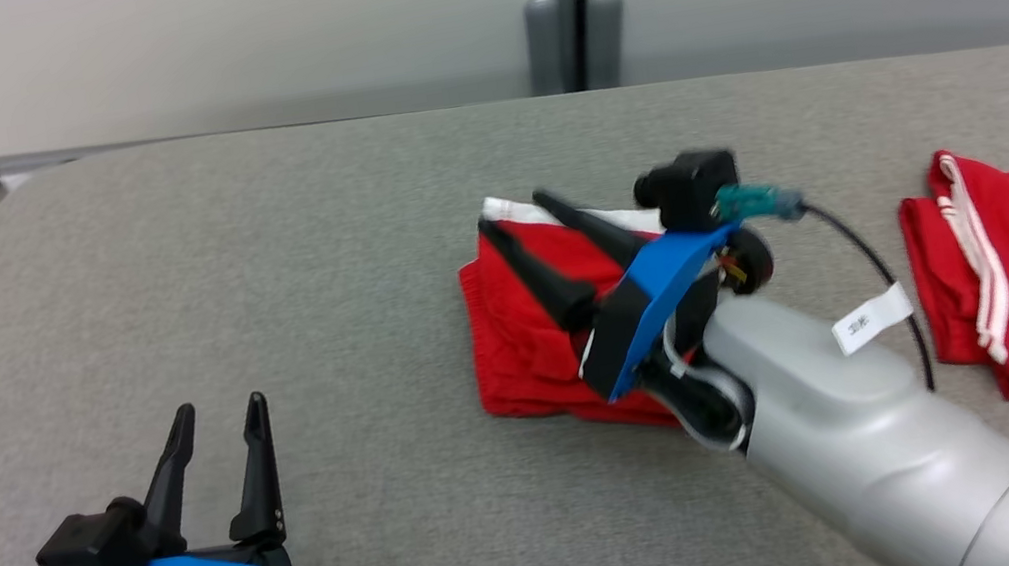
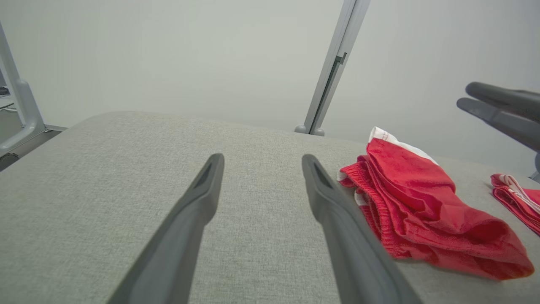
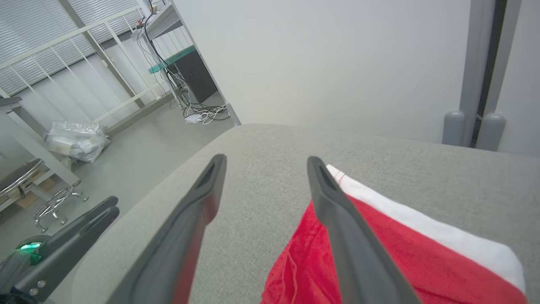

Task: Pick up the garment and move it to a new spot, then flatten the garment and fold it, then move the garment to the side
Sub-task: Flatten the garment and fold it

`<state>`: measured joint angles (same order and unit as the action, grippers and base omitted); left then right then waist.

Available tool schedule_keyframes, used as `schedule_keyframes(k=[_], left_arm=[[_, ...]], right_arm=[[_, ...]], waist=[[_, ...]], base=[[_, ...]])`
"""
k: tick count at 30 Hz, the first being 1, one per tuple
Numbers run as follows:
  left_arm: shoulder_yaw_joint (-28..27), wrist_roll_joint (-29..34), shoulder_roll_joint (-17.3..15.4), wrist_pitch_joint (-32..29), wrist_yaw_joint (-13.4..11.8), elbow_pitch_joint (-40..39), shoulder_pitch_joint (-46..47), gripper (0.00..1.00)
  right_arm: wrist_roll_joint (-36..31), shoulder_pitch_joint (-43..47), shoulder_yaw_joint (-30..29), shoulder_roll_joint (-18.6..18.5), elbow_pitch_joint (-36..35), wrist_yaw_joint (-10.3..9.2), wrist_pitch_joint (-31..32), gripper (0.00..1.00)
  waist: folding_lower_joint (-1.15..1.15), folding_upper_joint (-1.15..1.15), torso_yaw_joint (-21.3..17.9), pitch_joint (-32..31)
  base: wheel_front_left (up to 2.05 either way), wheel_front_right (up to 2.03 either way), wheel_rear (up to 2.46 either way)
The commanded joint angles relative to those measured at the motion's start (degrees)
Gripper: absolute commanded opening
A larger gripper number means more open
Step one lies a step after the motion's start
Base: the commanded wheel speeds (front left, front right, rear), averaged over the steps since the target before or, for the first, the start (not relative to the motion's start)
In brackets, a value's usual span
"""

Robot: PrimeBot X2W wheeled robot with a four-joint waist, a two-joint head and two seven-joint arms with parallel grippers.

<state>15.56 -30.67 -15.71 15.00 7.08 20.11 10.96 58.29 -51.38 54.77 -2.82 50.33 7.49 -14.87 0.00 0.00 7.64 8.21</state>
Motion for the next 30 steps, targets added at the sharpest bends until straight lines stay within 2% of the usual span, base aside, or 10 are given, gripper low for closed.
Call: schedule_keyframes(k=[1,8,11,17,24,30], left_arm=[[-0.90,0.50,-0.19,0.23,-0.15,-0.69,-0.83,1.00],[-4.81,2.27,0.01,0.22,-0.64,-3.36,-3.55,1.00],[-6.13,3.20,0.18,0.23,-0.77,-4.15,-4.41,1.00],[-8.41,4.68,0.68,0.23,-0.63,-4.93,-5.84,1.00],[-10.83,7.27,1.89,0.23,-0.02,-6.06,-7.59,1.00],[-13.14,9.79,3.11,0.23,0.21,-6.34,-8.62,1.00]], right_arm=[[-2.85,-1.36,-3.01,-1.00,-1.39,0.01,-0.34,1.00],[-20.15,7.86,-16.41,-6.38,-11.76,0.01,-0.31,1.00],[-25.14,13.75,-21.18,-8.24,-15.78,0.01,-0.31,1.00],[-31.44,24.56,-30.27,-9.40,-22.21,0.01,-0.33,1.00],[-39.08,36.40,-40.44,-6.59,-28.82,0.01,-0.33,1.00],[-44.63,41.61,-44.05,-3.73,-31.40,0.01,-0.34,1.00]], waist=[[0.00,0.00,-2.34,-1.53],[0.00,0.00,-7.83,-4.25],[0.00,0.00,-9.55,-5.14],[0.00,0.00,-11.52,-6.08],[0.00,0.00,-12.42,-7.06],[0.00,0.00,-12.72,-7.53]], base=[[0.00,0.00,0.00],[0.00,0.00,0.00],[0.00,0.00,0.00],[0.00,0.00,0.00],[0.00,0.00,0.00],[0.00,0.00,0.00]])
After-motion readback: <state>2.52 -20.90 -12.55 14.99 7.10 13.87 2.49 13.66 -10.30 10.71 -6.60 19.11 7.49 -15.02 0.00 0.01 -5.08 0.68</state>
